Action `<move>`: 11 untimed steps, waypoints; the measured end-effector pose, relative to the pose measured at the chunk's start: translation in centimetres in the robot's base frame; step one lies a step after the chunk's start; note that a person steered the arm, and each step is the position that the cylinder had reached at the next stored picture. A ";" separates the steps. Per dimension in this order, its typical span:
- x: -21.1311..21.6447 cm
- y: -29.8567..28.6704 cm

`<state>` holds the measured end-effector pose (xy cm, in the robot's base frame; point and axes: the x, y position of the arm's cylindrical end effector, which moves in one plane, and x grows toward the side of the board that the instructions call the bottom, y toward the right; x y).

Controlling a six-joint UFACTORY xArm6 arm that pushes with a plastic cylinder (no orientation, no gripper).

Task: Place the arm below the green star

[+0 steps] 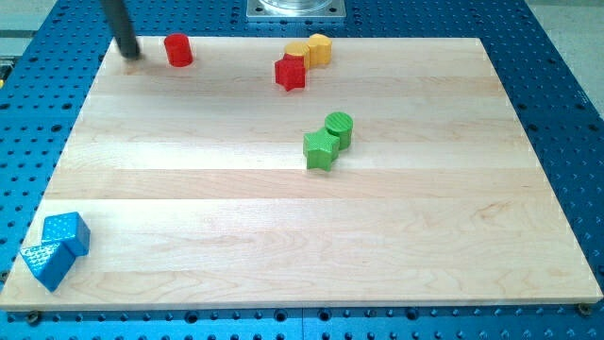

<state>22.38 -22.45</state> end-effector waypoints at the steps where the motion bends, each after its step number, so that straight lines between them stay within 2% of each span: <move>1: 0.3 11.8; 2: 0.7 15.2; 3: 1.7 7.3; 4: 10.3 6.2; 5: 20.0 10.4; 6: 25.5 16.0; 7: 27.7 23.4; 9: 26.7 27.3; 11: 18.2 21.1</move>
